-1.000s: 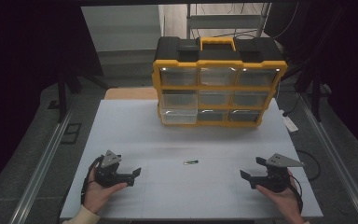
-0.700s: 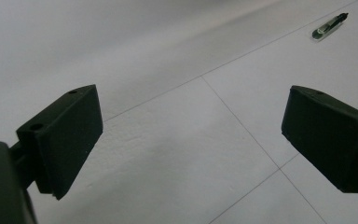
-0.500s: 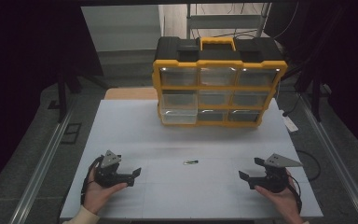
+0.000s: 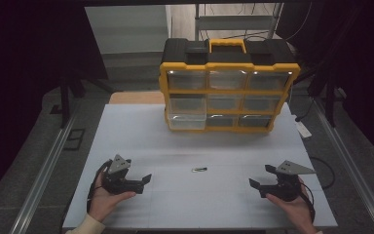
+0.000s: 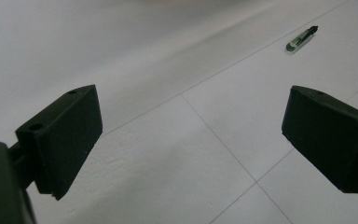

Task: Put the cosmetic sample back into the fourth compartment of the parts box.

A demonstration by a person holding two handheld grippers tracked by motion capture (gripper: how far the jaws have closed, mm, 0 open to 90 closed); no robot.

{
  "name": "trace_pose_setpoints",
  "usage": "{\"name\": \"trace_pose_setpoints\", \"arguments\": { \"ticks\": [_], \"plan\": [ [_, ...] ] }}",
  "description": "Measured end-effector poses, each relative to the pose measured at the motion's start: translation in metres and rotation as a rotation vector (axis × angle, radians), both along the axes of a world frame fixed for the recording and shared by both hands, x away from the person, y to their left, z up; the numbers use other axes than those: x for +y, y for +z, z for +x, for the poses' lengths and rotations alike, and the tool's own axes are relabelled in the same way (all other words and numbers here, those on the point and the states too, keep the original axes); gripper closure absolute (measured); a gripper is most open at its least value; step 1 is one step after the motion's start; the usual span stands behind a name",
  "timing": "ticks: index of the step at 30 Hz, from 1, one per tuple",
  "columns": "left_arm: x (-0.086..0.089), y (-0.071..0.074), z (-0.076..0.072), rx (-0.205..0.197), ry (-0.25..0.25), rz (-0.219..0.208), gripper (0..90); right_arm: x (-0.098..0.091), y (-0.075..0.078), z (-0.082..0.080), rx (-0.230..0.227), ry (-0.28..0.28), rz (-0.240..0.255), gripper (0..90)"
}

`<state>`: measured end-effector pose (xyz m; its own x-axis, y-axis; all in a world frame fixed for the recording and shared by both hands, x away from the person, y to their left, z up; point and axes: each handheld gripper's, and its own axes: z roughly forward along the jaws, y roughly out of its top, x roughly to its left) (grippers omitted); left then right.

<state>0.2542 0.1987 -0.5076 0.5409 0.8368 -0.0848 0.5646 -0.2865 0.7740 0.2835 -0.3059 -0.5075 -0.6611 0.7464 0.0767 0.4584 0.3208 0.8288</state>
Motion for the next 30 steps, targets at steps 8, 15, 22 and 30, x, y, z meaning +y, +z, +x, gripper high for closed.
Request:
{"name": "trace_pose_setpoints", "arguments": {
  "ticks": [8,15,22,30],
  "plan": [
    [-0.003,0.006,0.005,-0.002,-0.03,-0.01,9.0,-0.001,0.0,0.0,0.001,0.0,0.0,14.2],
    [-0.006,0.011,0.008,-0.008,-0.061,-0.017,9.1,0.001,-0.001,0.0,0.001,0.006,-0.005,14.3],
    [-0.015,0.016,0.014,-0.008,-0.098,-0.009,9.6,0.001,-0.002,0.001,0.003,0.004,-0.013,14.5],
    [-0.028,0.024,0.018,-0.009,-0.144,0.005,9.7,0.001,-0.002,0.001,0.003,0.008,-0.009,14.5]
  ]
}}
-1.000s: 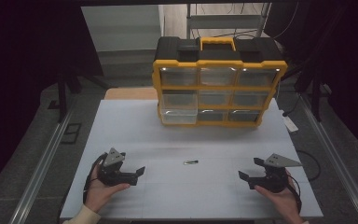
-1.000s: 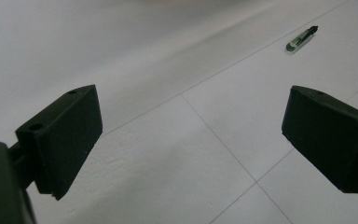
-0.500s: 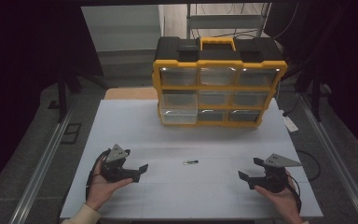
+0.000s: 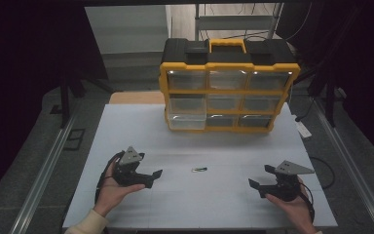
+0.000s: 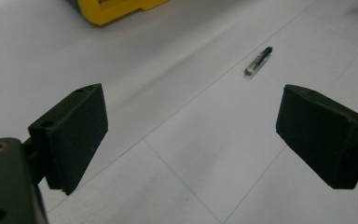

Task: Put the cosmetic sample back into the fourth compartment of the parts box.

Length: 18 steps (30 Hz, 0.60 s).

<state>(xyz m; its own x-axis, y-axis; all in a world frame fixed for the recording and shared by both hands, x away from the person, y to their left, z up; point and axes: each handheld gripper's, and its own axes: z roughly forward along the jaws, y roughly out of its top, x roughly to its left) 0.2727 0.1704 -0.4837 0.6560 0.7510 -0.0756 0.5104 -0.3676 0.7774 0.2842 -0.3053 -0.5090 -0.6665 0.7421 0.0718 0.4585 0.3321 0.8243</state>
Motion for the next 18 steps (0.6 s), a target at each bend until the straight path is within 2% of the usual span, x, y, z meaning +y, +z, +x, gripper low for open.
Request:
{"name": "trace_pose_setpoints", "arguments": {
  "ticks": [13,18],
  "plan": [
    [-0.021,0.006,0.009,0.016,-0.065,0.043,10.2,-0.001,-0.001,0.001,0.001,-0.001,-0.001,14.6],
    [-0.028,0.009,0.013,0.026,-0.103,0.042,10.9,-0.001,-0.001,0.001,0.002,-0.002,-0.002,14.6]
  ]
}}
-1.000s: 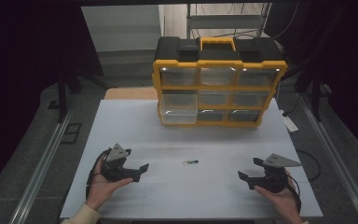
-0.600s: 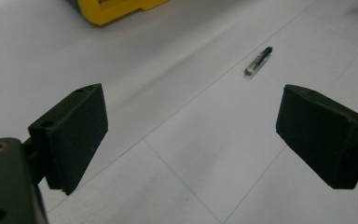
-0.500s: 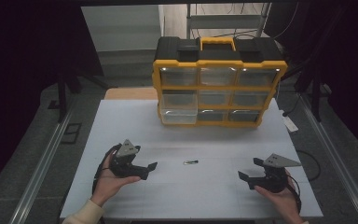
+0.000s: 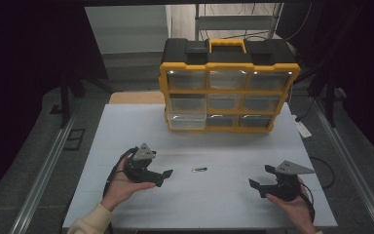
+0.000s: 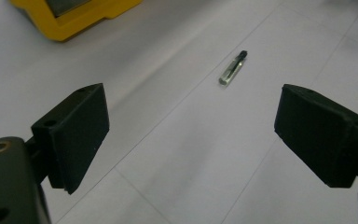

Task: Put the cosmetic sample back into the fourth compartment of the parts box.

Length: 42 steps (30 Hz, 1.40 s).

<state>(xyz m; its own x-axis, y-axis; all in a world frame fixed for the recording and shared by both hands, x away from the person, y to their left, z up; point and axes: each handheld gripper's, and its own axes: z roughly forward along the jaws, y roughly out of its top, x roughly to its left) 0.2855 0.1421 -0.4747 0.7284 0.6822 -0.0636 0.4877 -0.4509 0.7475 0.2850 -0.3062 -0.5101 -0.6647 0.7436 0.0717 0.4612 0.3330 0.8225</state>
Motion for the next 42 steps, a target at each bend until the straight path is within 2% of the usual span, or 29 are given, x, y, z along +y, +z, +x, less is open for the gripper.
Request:
{"name": "trace_pose_setpoints", "arguments": {
  "ticks": [8,14,24,35,42],
  "plan": [
    [-0.011,-0.001,0.007,0.021,-0.053,0.019,11.4,-0.001,-0.001,0.0,0.003,-0.001,-0.001,14.8],
    [-0.02,0.005,0.013,0.018,-0.086,0.023,11.1,-0.002,-0.001,0.001,0.004,-0.001,-0.002,14.8],
    [-0.027,0.004,0.022,0.037,-0.105,0.036,11.1,-0.003,-0.002,0.001,0.006,-0.003,-0.005,14.9],
    [-0.034,0.008,0.03,0.03,-0.125,0.044,11.9,-0.003,-0.002,0.001,0.005,-0.003,-0.007,14.9],
    [-0.047,0.01,0.036,0.027,-0.165,0.074,11.8,-0.003,-0.002,0.001,0.005,-0.005,-0.008,14.9]
  ]
}}
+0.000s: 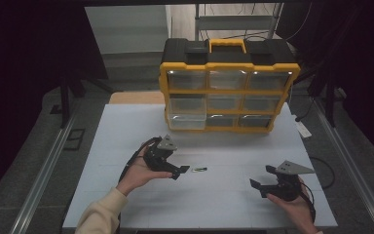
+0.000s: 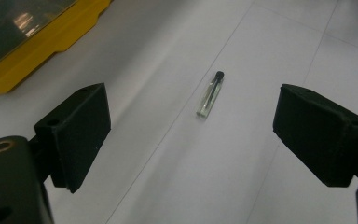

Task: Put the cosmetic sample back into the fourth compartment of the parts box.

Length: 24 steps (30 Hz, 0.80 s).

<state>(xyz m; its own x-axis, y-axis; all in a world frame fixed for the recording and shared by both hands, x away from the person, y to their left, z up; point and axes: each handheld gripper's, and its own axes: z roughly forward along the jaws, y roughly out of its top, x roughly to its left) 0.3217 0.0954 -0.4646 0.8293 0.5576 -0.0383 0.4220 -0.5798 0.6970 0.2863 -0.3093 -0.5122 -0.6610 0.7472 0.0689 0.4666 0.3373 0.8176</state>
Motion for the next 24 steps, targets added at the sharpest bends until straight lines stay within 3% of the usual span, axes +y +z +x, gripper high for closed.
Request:
{"name": "trace_pose_setpoints", "arguments": {
  "ticks": [10,24],
  "plan": [
    [-0.011,-0.003,0.006,0.017,-0.04,0.037,12.0,-0.002,0.0,0.0,0.0,-0.003,0.003,14.9],
    [-0.024,-0.004,0.012,0.025,-0.06,0.047,12.1,-0.001,-0.001,0.001,0.002,-0.005,-0.005,15.0]
  ]
}}
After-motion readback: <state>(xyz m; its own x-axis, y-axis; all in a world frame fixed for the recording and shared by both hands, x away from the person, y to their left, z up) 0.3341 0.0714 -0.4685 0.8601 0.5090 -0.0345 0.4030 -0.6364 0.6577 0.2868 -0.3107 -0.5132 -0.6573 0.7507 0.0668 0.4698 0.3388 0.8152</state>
